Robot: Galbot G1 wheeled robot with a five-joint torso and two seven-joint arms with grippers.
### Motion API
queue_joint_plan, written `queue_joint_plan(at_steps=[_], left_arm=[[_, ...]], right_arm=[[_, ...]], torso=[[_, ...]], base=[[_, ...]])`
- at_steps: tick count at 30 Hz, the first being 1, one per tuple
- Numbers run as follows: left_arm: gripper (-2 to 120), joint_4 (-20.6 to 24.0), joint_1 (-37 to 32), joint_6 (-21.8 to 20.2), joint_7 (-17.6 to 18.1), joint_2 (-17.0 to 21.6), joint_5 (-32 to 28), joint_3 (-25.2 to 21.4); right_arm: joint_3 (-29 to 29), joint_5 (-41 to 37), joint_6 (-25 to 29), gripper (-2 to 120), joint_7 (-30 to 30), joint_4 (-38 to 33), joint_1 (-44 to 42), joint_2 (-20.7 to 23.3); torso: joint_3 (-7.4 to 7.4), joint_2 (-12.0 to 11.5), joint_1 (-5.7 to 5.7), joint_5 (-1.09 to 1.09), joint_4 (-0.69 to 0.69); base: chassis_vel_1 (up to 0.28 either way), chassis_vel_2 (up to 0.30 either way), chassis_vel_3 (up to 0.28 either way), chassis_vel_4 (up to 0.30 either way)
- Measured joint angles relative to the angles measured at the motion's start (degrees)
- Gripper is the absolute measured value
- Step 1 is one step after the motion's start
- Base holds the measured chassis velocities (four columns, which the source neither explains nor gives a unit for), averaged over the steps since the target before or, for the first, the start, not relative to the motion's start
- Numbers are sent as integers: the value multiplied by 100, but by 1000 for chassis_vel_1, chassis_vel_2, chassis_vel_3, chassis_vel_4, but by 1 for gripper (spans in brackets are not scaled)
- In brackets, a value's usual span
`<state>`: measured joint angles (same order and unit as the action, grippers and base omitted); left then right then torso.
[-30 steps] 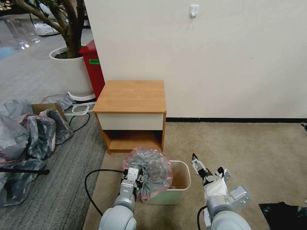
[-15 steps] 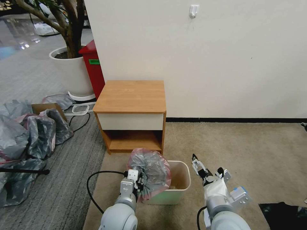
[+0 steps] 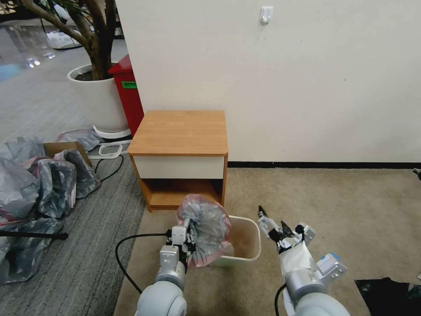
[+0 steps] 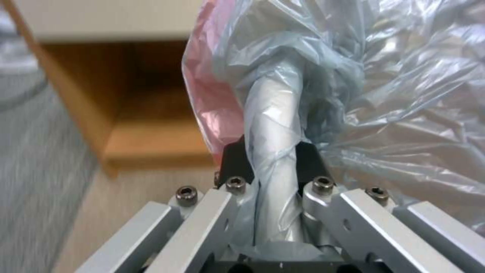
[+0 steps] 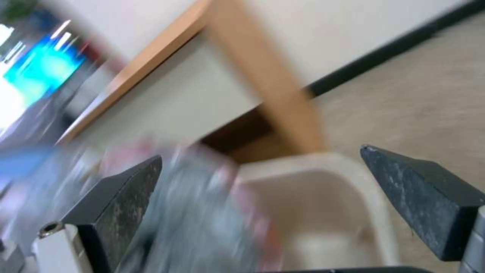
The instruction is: Pick up the garbage bag from the table and place it over the trash can.
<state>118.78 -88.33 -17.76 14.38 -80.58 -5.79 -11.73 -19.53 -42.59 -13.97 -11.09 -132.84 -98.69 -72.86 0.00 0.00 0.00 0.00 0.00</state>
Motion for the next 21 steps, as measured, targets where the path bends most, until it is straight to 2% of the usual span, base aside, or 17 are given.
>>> queue_joint_plan(at_steps=[1, 2, 5, 7, 10, 15, 21], left_arm=[[7, 13, -13, 147, -128, 8, 119, -29], [7, 13, -13, 147, -128, 8, 119, -29], [7, 81, -65, 487, -429, 36, 367, -93], [7, 92, -75, 542, -483, 40, 403, -97], [7, 134, -135, 879, -771, 44, 586, -109], [7, 154, -164, 1105, -876, 40, 663, -106], [7, 189, -194, 1227, -1015, 43, 665, -123]], right_arm=[[-54, 168, -175, 100, 378, -11, -33, 66], [-54, 168, -175, 100, 378, -11, -33, 66], [-11, 590, -351, 100, 847, 133, 105, 157], [20, 623, -363, 100, 864, 169, 158, 155], [206, 653, -426, 100, 832, 322, 493, 69], [386, 318, -719, 100, 692, 348, 796, 18], [457, 33, -821, 98, 504, 477, 1044, -8]], torso=[[0, 0, 0, -1, 0], [0, 0, 0, -1, 0], [0, 0, 0, 1, 1], [0, 0, 0, 1, 1], [0, 0, 0, 0, 1], [0, 0, 0, -1, 0], [0, 0, 0, -1, 0]], base=[[0, 0, 0, 0], [0, 0, 0, 0], [0, 0, 0, 0], [0, 0, 0, 0], [0, 0, 0, 0], [0, 0, 0, 0], [0, 0, 0, 0]])
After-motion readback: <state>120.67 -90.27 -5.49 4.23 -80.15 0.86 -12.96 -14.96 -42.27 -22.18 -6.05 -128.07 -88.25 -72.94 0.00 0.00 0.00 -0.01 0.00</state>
